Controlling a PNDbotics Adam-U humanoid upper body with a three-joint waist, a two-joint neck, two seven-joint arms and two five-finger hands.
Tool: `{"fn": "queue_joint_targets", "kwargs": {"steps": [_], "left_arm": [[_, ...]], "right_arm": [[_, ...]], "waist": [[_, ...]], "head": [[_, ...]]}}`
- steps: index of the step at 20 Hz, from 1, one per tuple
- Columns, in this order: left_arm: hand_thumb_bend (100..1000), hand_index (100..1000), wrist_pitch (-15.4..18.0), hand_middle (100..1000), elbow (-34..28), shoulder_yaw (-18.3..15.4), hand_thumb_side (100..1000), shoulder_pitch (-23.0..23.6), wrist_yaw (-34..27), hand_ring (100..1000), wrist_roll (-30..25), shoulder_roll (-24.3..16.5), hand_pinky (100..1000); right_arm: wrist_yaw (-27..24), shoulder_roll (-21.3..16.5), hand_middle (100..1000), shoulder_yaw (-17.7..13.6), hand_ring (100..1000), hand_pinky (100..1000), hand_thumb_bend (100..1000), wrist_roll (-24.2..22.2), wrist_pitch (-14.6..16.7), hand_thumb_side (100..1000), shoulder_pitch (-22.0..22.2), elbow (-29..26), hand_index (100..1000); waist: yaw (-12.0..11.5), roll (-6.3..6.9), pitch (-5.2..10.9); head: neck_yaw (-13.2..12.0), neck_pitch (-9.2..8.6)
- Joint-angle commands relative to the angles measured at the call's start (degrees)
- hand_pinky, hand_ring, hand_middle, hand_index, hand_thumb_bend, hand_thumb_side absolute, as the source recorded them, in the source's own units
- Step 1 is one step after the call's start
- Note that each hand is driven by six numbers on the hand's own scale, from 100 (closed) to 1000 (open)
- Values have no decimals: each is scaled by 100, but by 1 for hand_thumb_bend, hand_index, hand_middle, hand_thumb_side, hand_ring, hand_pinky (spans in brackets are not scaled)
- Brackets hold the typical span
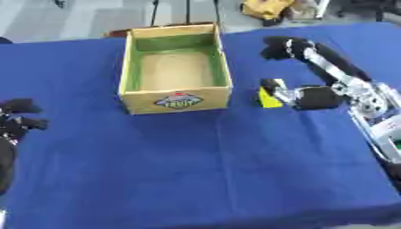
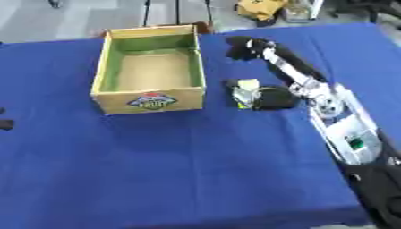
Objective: Pick up objects on the table and place them in the box.
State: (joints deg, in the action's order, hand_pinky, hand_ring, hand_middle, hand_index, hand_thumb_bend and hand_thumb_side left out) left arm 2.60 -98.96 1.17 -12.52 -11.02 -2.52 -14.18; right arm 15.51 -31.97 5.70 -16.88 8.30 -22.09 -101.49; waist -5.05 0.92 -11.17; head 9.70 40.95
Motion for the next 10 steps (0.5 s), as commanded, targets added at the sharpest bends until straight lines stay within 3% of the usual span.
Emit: {"fn": "queue_joint_targets", "kwargs": {"steps": [1, 10], "left_arm": [[761, 717, 9, 588, -98, -56, 914, -26, 6, 502, 13, -87, 714], [762, 717, 4, 588, -89, -40, 915, -14, 11, 502, -4, -101, 714]], "right_arm": [[34, -169, 792, -32, 827, 848, 269, -30, 11, 504, -53, -15, 986], [87, -728, 896, 126, 932, 910, 283, -512, 148, 563, -302, 420, 1000]], "waist": [[-9, -14, 90], [-27, -33, 110]], "head": [[4, -42], [38, -39]]}}
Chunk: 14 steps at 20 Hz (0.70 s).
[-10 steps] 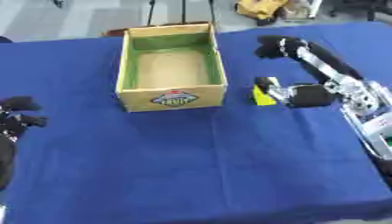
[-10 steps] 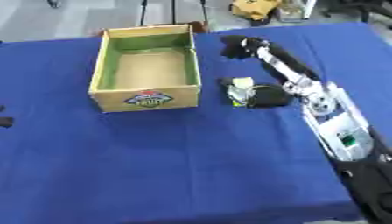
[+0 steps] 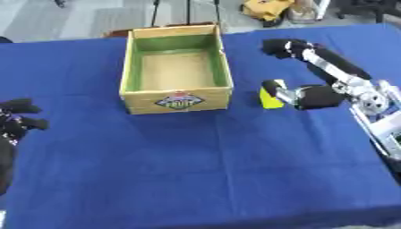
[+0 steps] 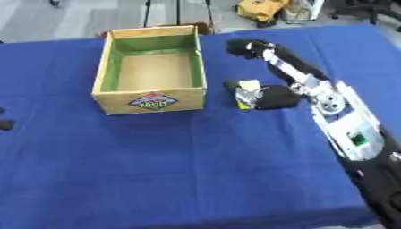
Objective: Pick up objects on the table and place them in the box.
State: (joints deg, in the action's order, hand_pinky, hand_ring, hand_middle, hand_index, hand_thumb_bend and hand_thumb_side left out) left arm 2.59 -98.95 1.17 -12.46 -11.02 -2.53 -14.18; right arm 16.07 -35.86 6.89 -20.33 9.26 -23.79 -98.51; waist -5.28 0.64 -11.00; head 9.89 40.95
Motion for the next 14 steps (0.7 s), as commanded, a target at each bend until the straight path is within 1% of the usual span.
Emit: {"fn": "queue_joint_targets", "kwargs": {"steps": [1, 4, 7, 14], "left_arm": [[762, 717, 4, 588, -88, -38, 915, -20, 12, 502, -7, -103, 714], [762, 717, 4, 588, -86, -30, 915, -23, 12, 502, -16, -111, 714], [761, 717, 2, 588, -81, -27, 915, -14, 14, 502, -20, -109, 714], [761, 717, 3, 588, -81, -14, 915, -9, 8, 502, -34, -113, 714]], "right_arm": [[6, -421, 898, 37, 934, 912, 283, -259, 67, 565, -175, 237, 1000], [-74, -623, 902, 132, 936, 915, 282, -522, 109, 576, -336, 618, 1000], [-136, -716, 902, 202, 935, 915, 279, -710, 143, 583, -501, 988, 1000], [-33, -652, 900, 430, 926, 907, 270, -979, 295, 591, -907, 1695, 1000]], "waist": [[-4, -5, 93], [-3, -13, 97], [-11, -16, 102], [-19, 6, 118]], "head": [[23, -40], [39, -19], [39, -22], [63, -14]]}}
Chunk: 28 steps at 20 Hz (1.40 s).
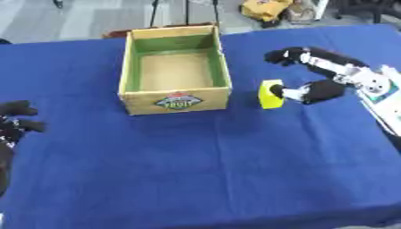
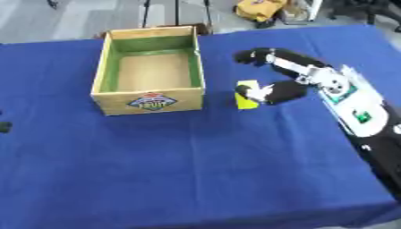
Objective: Pick up objects on the table and place them in the box.
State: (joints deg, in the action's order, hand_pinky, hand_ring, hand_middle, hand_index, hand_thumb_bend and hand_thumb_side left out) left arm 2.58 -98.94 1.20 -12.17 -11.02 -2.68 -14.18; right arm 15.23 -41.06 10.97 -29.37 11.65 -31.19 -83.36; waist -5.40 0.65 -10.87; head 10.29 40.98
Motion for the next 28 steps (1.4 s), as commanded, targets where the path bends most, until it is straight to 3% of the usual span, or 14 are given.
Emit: {"fn": "queue_joint_targets", "kwargs": {"steps": [1, 11, 19, 24, 28], "left_arm": [[761, 717, 3, 588, -81, -14, 916, -36, 7, 502, -22, -112, 714], [760, 718, -1, 588, -74, -6, 917, -31, 1, 502, -44, -109, 715], [759, 718, -2, 588, -75, 0, 918, -30, 2, 502, -65, -104, 715], [759, 718, -2, 588, -73, -1, 918, -29, 5, 502, -70, -101, 715], [759, 718, -2, 588, -71, -3, 918, -27, 6, 502, -69, -102, 715]], "right_arm": [[85, -110, 900, 46, 926, 907, 269, -94, 83, 592, -219, 286, 1000], [473, 76, 904, 162, 923, 905, 276, -213, 338, 597, -555, 1151, 1000], [787, 143, 906, 139, 923, 911, 279, -166, 504, 594, -674, 1528, 1000], [964, 161, 920, 64, 958, 1000, 288, -73, 528, 593, -711, 1731, 1000], [1063, 157, 928, -3, 984, 1000, 290, 11, 544, 591, -729, 1847, 1000]], "waist": [[-10, 9, 107], [-32, 16, 110], [-37, 37, 115], [-44, 40, 114], [-45, 37, 114]], "head": [[24, -18], [27, -6], [33, -1], [28, 1], [26, 1]]}}
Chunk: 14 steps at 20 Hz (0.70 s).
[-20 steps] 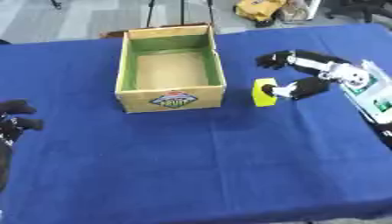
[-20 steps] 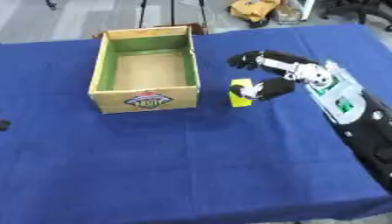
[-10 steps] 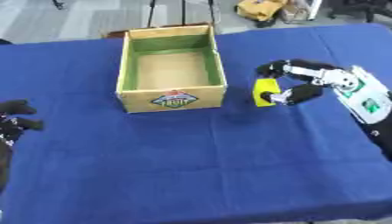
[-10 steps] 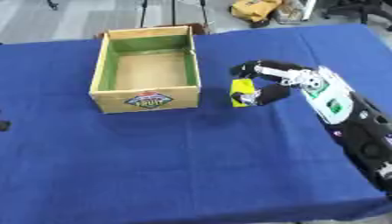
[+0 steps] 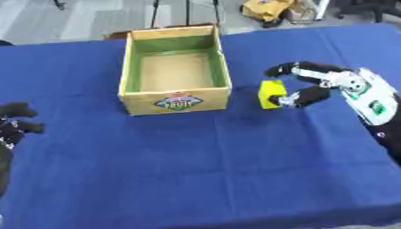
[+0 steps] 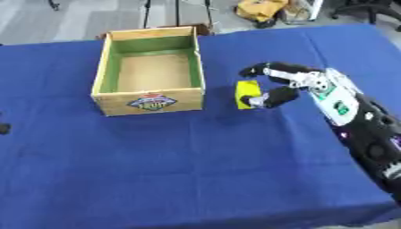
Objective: Pick up objects on the table and place them in the box.
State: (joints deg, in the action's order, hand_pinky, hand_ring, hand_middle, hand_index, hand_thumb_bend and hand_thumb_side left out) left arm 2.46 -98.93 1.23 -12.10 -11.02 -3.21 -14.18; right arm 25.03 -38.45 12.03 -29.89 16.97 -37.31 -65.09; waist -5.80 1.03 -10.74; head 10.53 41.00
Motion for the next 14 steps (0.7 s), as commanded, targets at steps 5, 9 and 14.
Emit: {"fn": "queue_joint_targets", "kwargs": {"steps": [5, 9, 14], "left_arm": [[759, 719, 10, 588, -73, -5, 918, -37, 6, 502, -20, -102, 715], [758, 719, 9, 588, -73, -6, 918, -32, 7, 502, -19, -104, 715], [758, 719, 9, 588, -74, -3, 919, -28, 3, 502, -23, -103, 715]], "right_arm": [[183, -125, 928, -158, 979, 1000, 294, 124, 27, 590, -168, 131, 1000], [244, -119, 927, -184, 978, 1000, 294, 123, 33, 591, -207, 246, 1000], [293, -69, 926, -188, 974, 1000, 292, 87, 51, 592, -249, 358, 1000]], "waist": [[-3, -5, 102], [-8, 0, 102], [-10, 8, 104]], "head": [[1, -4], [-2, -1], [-1, 1]]}}
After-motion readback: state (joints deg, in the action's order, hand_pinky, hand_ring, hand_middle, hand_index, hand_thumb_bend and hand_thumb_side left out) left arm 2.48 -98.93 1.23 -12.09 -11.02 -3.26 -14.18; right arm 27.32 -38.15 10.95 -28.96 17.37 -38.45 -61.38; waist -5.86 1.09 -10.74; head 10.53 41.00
